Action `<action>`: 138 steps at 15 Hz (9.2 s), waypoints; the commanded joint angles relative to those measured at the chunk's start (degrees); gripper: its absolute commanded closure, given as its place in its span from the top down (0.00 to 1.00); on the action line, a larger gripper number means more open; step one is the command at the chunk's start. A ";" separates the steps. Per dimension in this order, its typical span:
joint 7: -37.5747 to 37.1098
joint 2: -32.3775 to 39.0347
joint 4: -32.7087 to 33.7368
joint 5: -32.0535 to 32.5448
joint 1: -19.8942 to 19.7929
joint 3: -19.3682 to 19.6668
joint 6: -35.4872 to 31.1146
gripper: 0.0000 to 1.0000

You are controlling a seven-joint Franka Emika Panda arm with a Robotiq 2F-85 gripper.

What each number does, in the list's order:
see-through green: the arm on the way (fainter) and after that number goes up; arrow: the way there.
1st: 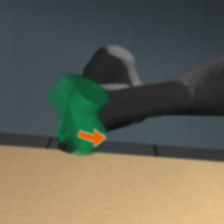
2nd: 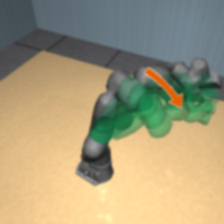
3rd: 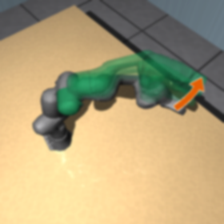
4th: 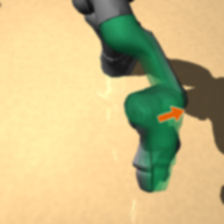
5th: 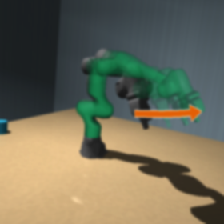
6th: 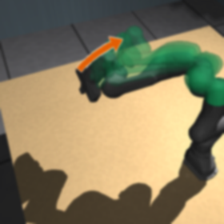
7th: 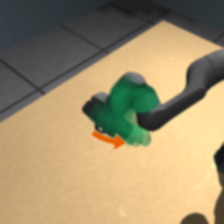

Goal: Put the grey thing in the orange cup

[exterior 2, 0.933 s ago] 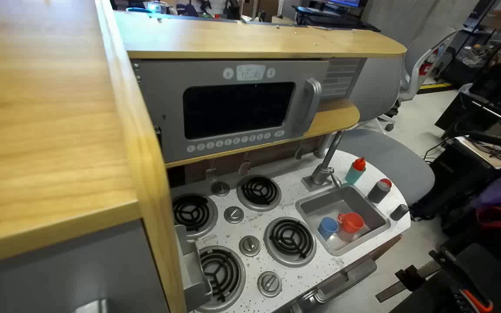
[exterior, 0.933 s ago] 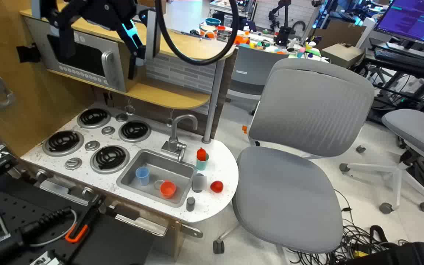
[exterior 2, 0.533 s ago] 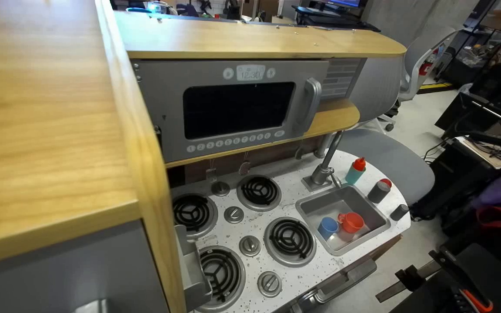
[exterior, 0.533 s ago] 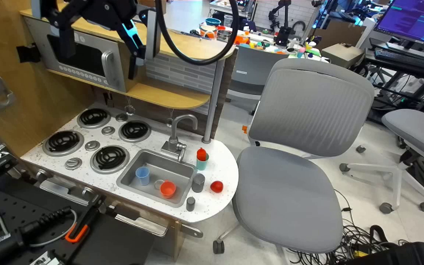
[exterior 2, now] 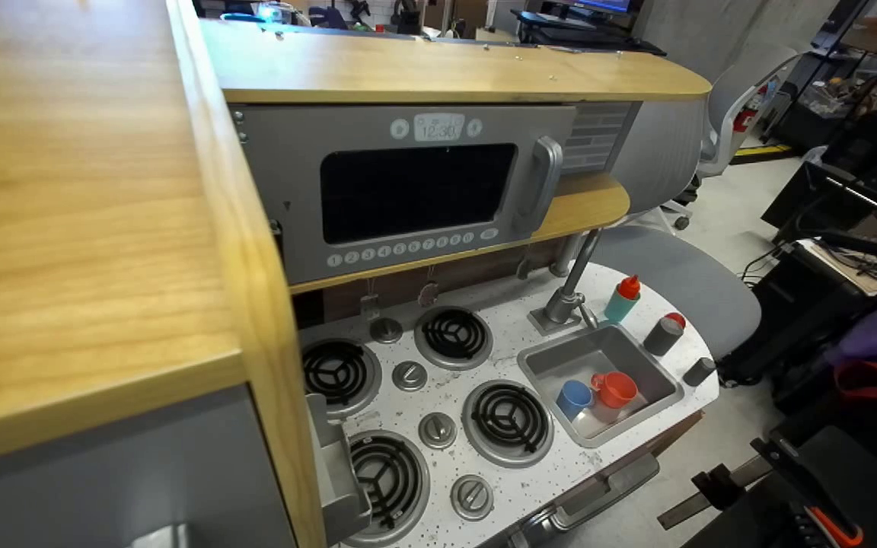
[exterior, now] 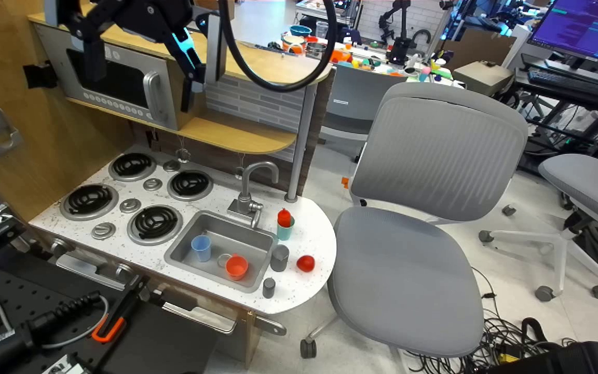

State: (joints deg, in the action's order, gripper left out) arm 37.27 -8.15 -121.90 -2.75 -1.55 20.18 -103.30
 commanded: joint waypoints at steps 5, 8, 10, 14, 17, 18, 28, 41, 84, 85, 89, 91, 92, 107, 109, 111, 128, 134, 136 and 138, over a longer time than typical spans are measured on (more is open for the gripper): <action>0.32 0.17 0.10 -0.37 -2.79 -2.65 0.13 1.00; 0.32 0.17 0.10 -0.37 -2.79 -2.65 0.13 1.00; 0.32 0.17 0.10 -0.37 -2.79 -2.65 0.13 1.00; 0.32 0.17 0.10 -0.37 -2.79 -2.65 0.13 1.00; -1.12 0.06 -0.07 1.31 -3.95 -3.86 -0.97 1.00; -1.88 0.00 -0.08 2.02 -4.36 -4.24 -1.14 1.00; -4.89 10.29 -0.73 5.78 -7.92 -4.77 -14.39 1.00; -2.90 36.76 8.25 7.44 -17.27 -7.90 -33.73 1.00; -3.83 67.08 25.45 14.62 -18.62 -11.18 -42.23 1.00; -4.32 67.26 25.80 14.38 -18.55 -11.28 -41.73 0.75; -6.87 67.44 26.55 13.76 -18.56 -11.58 -40.52 0.49; -8.05 67.09 26.75 13.69 -18.71 -11.64 -39.46 0.33; -8.56 66.89 26.80 13.64 -18.85 -11.72 -39.16 0.27; -8.37 60.09 22.24 11.24 -19.33 -18.01 -35.47 0.08; -8.03 61.43 24.16 11.74 -18.66 -18.33 -34.99 0.08; -8.90 62.67 25.88 12.15 -17.25 -18.15 -33.80 0.08; -9.80 73.60 38.94 13.05 -12.51 -17.20 -25.85 0.08; -11.09 78.39 44.14 13.61 -11.58 -16.49 -26.11 0.08; -11.58 79.07 44.86 13.80 -11.33 -15.98 -26.04 0.08; -12.14 79.49 45.29 14.01 -11.01 -15.52 -26.03 0.57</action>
State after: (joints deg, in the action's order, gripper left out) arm 27.30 68.67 -80.94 9.77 -14.35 3.53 -131.69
